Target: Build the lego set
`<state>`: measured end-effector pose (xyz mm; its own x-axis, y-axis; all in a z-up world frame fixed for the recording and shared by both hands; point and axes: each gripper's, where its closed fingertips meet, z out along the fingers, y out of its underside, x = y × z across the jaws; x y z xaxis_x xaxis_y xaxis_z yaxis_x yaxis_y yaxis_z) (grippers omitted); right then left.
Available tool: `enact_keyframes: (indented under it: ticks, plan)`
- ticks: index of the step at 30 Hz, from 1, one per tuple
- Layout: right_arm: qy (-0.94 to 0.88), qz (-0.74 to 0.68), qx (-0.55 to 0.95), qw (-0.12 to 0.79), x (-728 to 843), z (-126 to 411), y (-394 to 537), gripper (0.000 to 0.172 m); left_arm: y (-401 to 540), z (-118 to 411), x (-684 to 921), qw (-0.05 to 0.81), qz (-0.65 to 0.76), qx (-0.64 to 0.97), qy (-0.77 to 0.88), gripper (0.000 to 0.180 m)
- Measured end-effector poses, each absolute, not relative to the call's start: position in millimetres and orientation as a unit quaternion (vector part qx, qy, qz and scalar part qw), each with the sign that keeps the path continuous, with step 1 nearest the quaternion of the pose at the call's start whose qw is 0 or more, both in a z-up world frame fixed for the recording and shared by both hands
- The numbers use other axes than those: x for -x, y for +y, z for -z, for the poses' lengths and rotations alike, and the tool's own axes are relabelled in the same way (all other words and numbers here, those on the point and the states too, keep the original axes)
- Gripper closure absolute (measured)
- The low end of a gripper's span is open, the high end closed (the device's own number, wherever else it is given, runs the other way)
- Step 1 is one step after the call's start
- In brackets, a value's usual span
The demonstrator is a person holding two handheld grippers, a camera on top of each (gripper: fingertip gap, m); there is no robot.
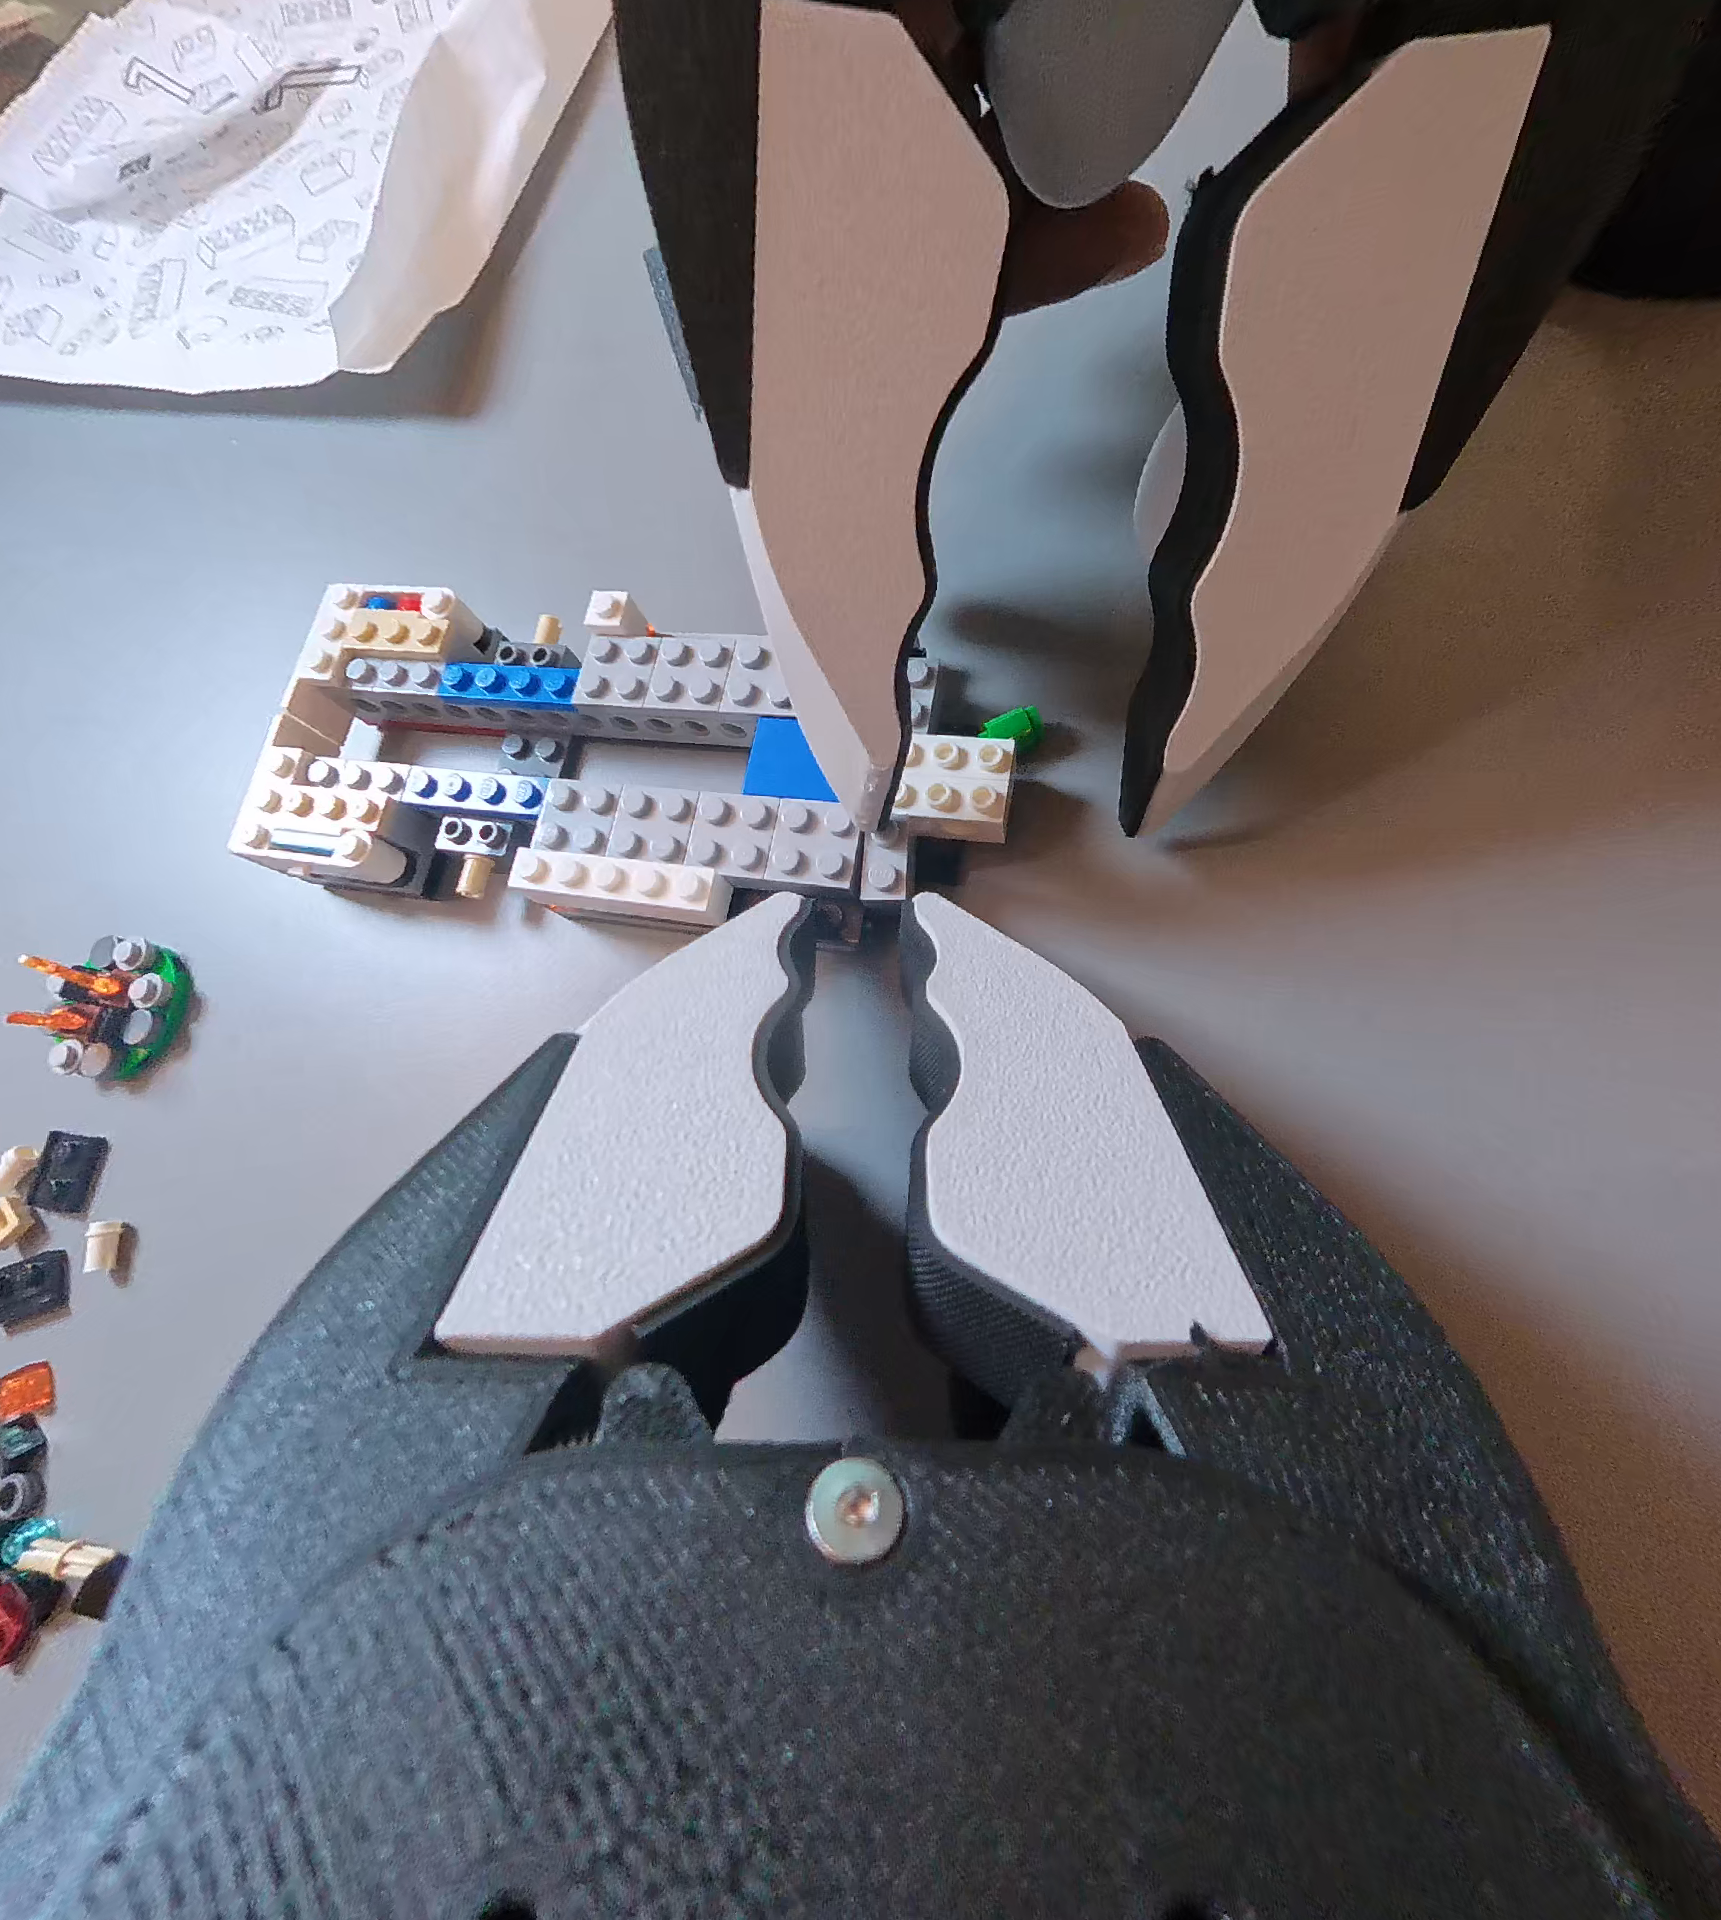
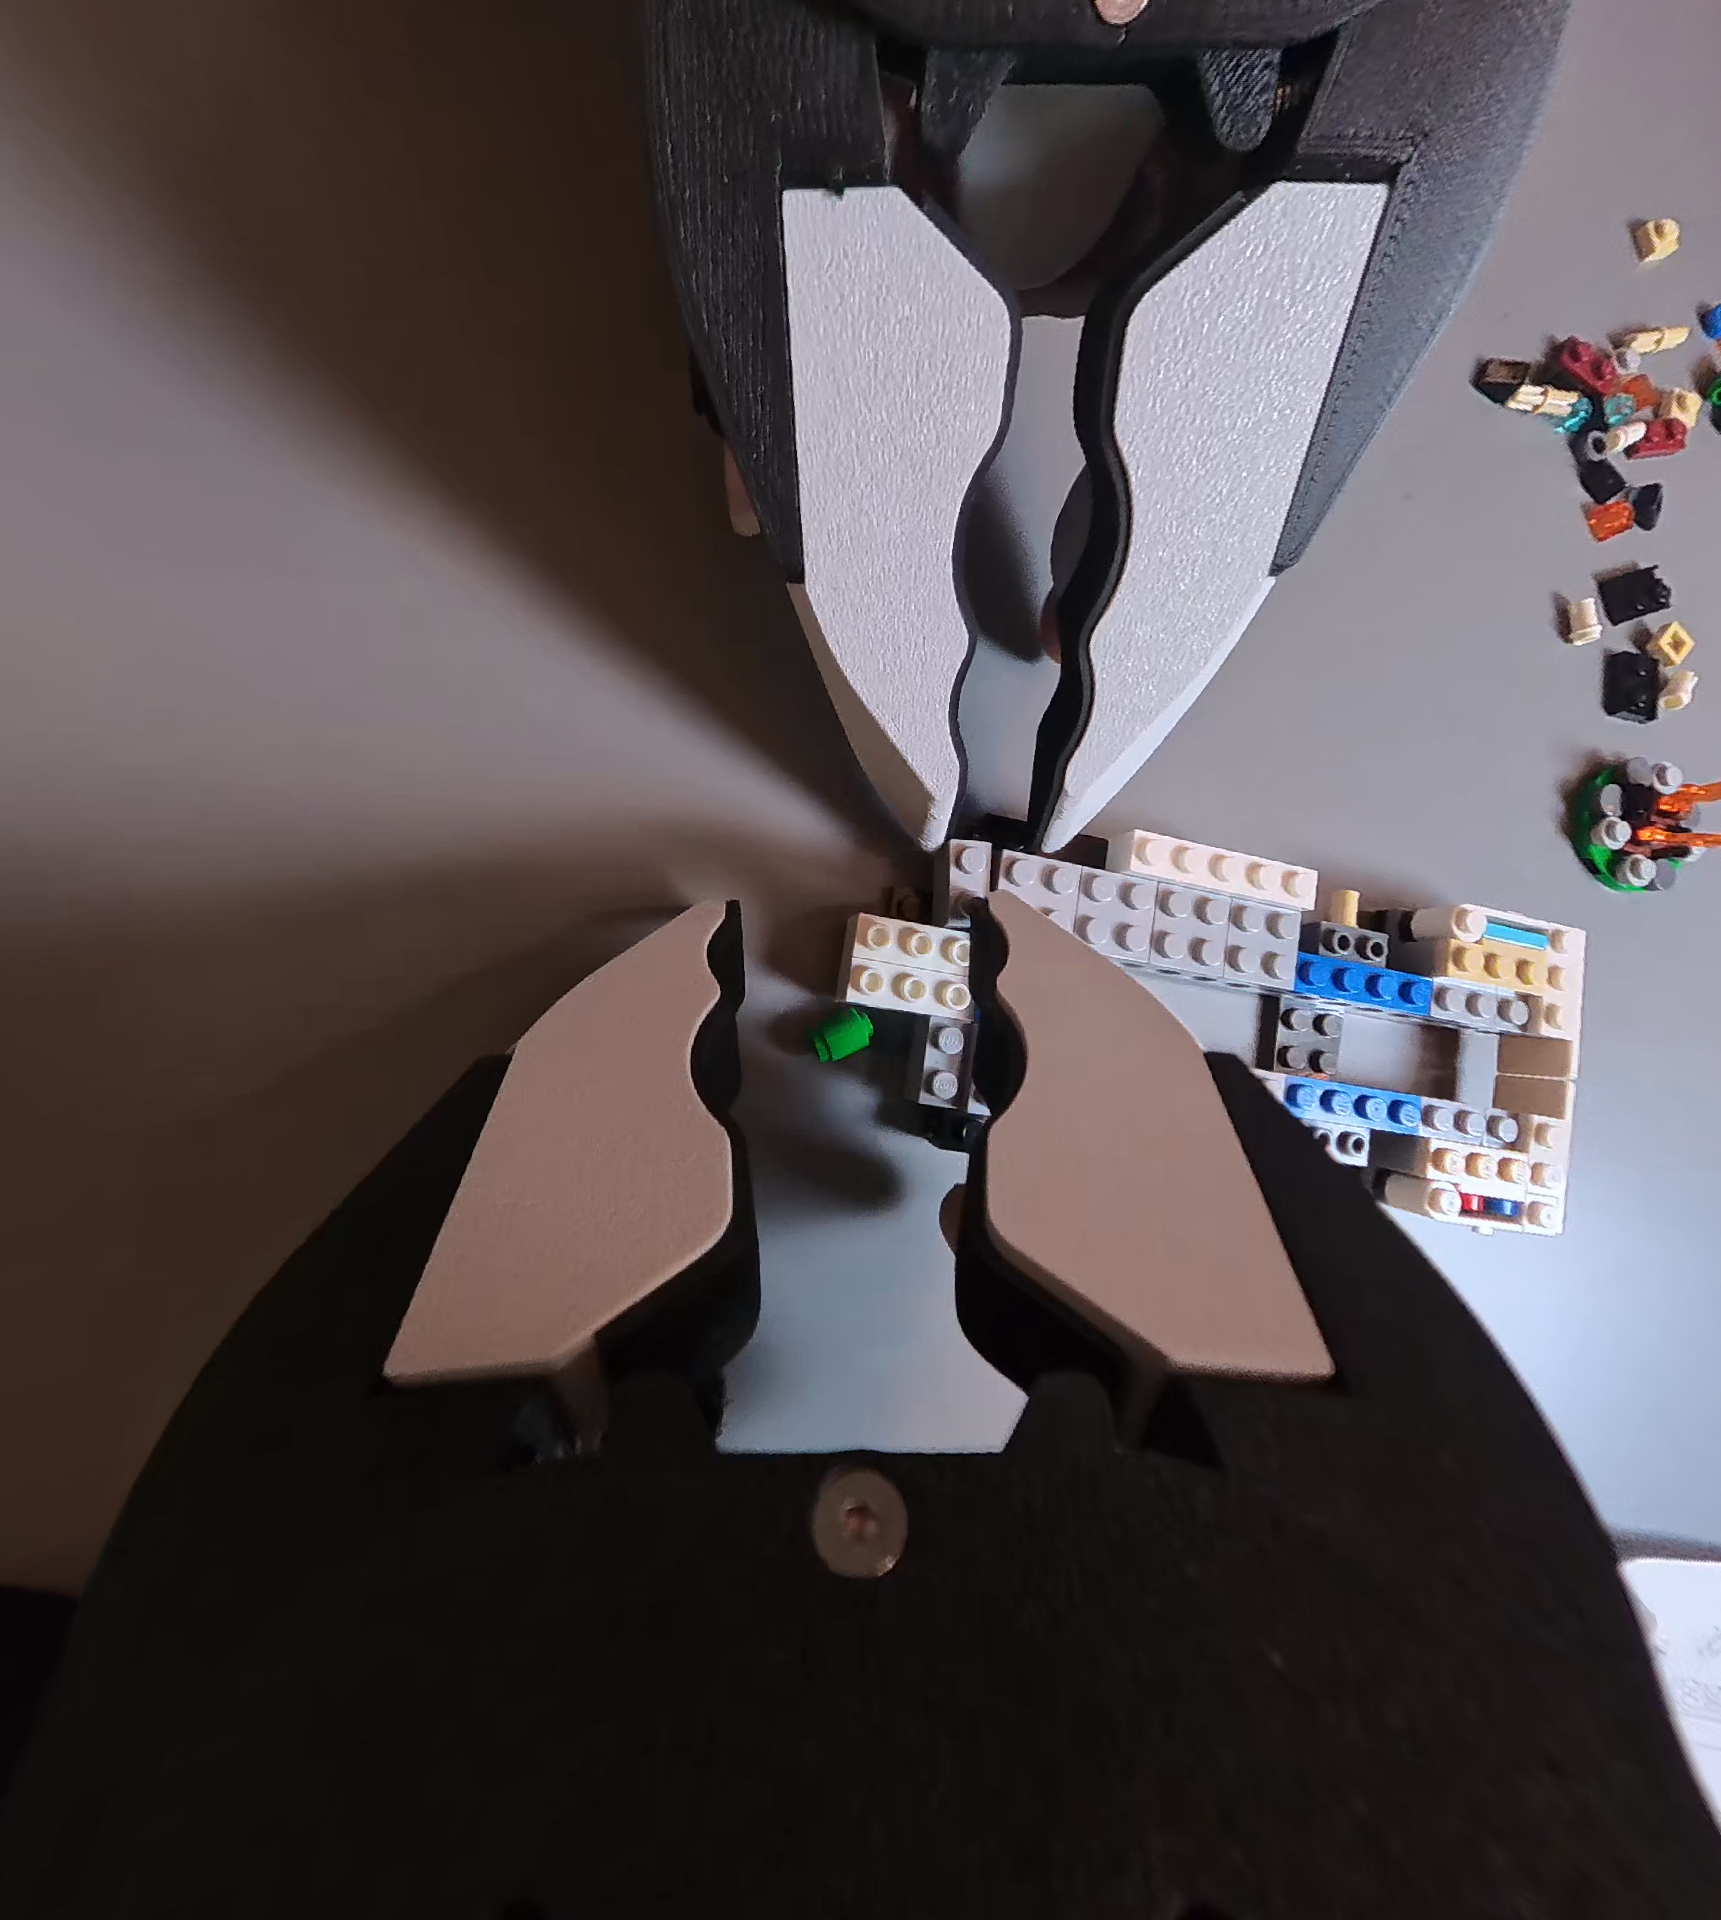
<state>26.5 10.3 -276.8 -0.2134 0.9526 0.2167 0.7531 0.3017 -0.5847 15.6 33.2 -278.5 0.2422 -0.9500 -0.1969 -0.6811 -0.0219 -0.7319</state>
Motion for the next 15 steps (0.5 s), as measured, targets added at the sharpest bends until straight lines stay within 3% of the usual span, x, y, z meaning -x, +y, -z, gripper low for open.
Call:
enact_keyframes:
  ticks: [15]
  plan:
    - [-0.715,-0.199,0.6,0.299,-28.7,277.9,11.4,0.128,35.0,277.9,-18.4,0.361,0.2,0.717,0.562,0.166]
